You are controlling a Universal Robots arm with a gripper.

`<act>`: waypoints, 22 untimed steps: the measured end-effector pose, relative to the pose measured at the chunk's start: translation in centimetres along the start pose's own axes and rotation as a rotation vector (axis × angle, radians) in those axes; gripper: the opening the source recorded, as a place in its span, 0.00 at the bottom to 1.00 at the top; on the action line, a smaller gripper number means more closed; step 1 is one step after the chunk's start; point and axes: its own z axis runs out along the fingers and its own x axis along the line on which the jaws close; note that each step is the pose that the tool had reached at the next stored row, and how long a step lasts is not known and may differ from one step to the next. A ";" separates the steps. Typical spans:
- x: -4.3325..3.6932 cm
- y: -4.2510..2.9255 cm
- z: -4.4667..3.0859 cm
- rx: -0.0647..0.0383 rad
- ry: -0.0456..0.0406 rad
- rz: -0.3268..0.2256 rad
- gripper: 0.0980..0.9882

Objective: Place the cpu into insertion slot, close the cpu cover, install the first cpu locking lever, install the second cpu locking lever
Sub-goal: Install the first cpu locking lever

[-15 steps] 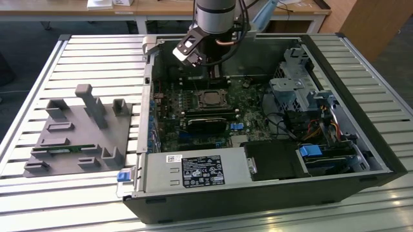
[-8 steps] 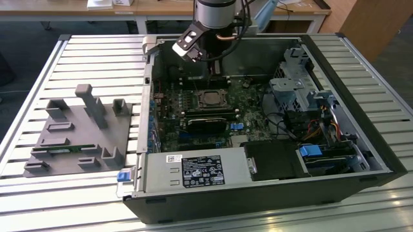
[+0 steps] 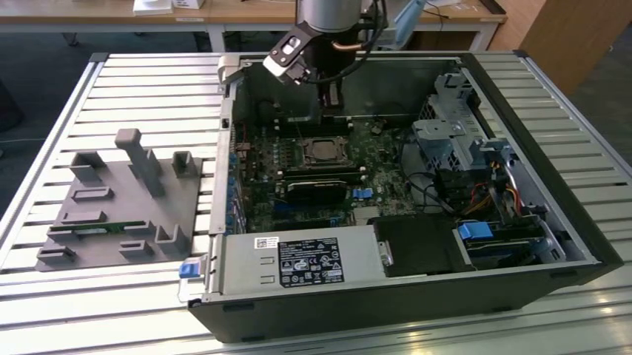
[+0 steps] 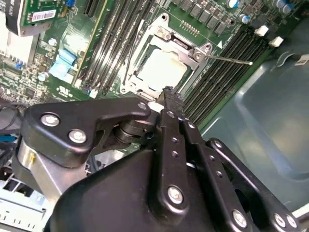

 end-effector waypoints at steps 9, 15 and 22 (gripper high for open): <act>-0.01 0.00 0.01 0.000 0.0010 -0.122 0.01; 0.00 0.00 0.01 -0.001 0.0051 -0.210 0.01; -0.01 0.00 0.02 0.007 0.0007 -0.304 0.01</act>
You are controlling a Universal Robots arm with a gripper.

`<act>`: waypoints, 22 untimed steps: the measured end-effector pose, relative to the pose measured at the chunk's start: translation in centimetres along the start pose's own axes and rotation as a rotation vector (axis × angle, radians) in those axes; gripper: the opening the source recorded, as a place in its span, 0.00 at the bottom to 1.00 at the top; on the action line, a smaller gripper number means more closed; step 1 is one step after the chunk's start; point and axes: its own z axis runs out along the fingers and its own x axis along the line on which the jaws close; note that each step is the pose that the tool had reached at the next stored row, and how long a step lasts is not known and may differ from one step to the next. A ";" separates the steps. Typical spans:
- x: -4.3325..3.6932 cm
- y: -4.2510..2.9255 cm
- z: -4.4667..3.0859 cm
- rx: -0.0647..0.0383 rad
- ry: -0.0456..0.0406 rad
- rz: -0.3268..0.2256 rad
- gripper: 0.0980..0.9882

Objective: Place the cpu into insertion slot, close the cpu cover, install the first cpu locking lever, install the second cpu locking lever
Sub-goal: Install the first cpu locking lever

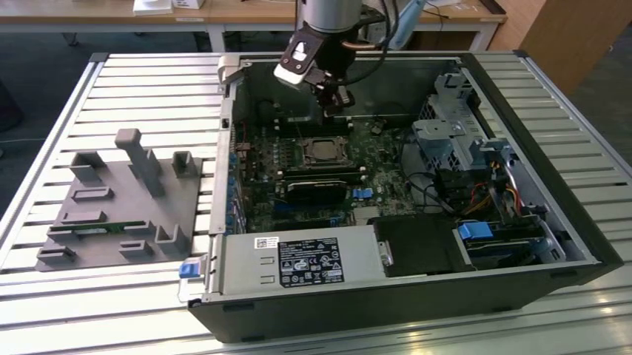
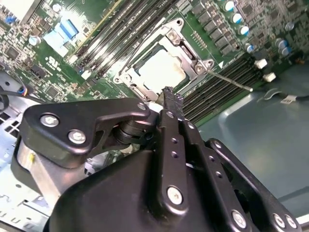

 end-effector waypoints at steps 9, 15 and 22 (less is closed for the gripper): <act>0.01 0.00 0.03 0.008 0.0069 -0.134 0.01; 0.00 -0.01 0.05 0.007 0.0102 -0.242 0.01; 0.00 -0.01 0.05 0.005 0.0134 -0.344 0.01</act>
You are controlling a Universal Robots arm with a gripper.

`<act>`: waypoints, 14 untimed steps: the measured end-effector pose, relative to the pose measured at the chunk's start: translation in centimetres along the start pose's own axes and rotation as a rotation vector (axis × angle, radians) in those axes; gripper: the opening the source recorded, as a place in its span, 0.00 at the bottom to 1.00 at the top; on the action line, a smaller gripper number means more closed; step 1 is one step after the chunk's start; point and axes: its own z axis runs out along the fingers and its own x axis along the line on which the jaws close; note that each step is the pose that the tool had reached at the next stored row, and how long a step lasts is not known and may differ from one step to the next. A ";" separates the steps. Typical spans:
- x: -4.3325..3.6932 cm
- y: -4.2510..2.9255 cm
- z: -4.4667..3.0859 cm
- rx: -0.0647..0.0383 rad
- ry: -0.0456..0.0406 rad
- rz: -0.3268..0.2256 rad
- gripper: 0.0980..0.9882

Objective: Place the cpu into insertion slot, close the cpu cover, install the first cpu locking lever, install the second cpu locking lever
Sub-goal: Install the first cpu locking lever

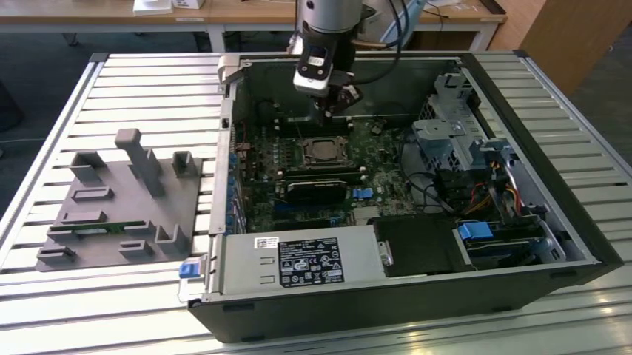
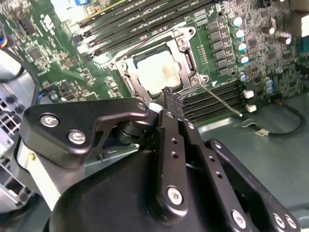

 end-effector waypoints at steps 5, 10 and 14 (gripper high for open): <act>0.00 0.00 0.00 -0.001 0.0012 -0.047 0.01; 0.00 0.00 0.00 -0.001 0.0017 -0.068 0.01; 0.00 0.00 0.00 -0.001 0.0023 -0.088 0.01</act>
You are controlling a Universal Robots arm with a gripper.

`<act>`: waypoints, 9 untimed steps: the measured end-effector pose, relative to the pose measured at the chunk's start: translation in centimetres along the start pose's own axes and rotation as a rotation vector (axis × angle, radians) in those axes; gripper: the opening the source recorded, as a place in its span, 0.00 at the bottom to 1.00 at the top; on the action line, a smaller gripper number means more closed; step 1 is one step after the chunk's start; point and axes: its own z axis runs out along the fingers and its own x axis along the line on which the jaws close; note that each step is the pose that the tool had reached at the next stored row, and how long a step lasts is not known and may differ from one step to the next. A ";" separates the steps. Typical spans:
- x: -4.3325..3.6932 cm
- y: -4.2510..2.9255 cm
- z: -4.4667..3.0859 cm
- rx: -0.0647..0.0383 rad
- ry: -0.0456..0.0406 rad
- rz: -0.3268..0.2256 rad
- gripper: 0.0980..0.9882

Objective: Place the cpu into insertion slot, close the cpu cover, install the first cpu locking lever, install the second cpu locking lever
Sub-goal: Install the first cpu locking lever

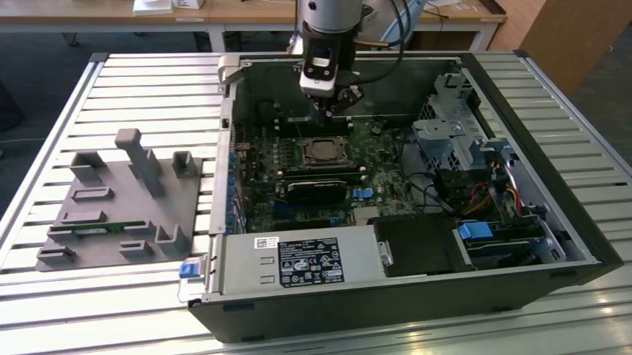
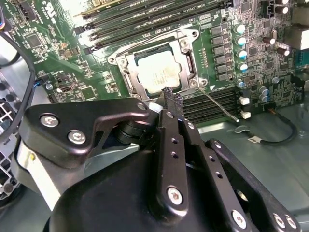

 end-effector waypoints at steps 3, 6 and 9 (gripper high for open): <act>0.00 0.00 0.00 0.000 0.0003 -0.015 0.01; 0.00 0.00 0.00 -0.001 0.0008 -0.031 0.01; 0.00 0.00 0.00 -0.001 0.0013 -0.049 0.01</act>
